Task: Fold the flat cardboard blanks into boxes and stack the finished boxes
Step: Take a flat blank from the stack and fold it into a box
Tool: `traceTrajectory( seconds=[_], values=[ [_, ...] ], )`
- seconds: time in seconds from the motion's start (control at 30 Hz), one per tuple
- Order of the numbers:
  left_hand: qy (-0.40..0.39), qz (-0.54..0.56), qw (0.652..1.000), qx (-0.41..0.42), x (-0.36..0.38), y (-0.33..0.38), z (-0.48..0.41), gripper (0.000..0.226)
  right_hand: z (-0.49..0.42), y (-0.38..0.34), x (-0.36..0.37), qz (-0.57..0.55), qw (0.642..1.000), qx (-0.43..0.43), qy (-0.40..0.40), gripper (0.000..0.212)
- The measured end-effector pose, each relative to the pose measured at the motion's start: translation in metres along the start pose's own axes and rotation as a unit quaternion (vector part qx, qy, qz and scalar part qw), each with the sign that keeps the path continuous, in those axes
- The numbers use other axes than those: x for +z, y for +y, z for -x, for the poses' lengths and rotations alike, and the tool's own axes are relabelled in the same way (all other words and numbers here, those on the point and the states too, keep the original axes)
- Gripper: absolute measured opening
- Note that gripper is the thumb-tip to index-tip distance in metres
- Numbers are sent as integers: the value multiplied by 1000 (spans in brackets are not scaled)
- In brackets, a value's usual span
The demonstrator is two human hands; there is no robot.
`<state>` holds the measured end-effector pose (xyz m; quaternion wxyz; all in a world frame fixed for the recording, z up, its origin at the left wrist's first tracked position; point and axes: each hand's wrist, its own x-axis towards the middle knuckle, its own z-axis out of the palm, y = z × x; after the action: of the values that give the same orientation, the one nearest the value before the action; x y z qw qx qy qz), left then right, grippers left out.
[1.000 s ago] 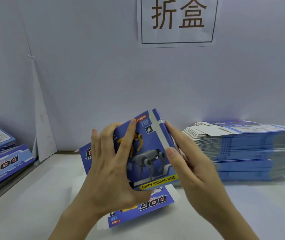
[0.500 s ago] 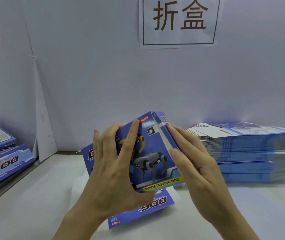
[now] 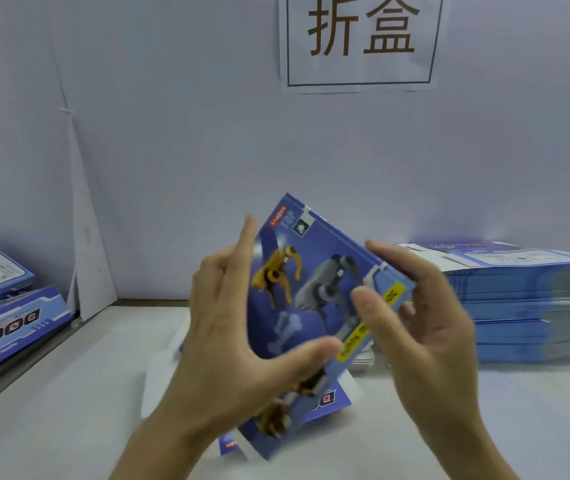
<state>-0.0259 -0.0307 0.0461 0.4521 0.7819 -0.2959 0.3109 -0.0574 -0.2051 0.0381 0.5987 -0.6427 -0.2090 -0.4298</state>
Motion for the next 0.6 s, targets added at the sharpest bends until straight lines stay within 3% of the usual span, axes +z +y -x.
traceTrajectory(
  seconds=[0.1,0.17,0.27,0.43,0.6],
  values=[
    [-5,158,987,-24,-19,-2,-10,74,-10,-8,-13,-70,997,-2,19,29],
    [-30,302,951,-63,-20,-4,-11,59,-12,-9,-15,-94,994,42,-37,33],
    [-57,433,888,-142,-8,1,-5,43,-6,-6,-6,-113,984,85,-106,18],
    [4,460,879,-122,-4,5,-3,10,0,-11,0,-123,983,71,-114,33],
    [21,493,862,-118,0,6,-2,16,0,-10,-2,-90,989,75,-84,16]
  ],
)
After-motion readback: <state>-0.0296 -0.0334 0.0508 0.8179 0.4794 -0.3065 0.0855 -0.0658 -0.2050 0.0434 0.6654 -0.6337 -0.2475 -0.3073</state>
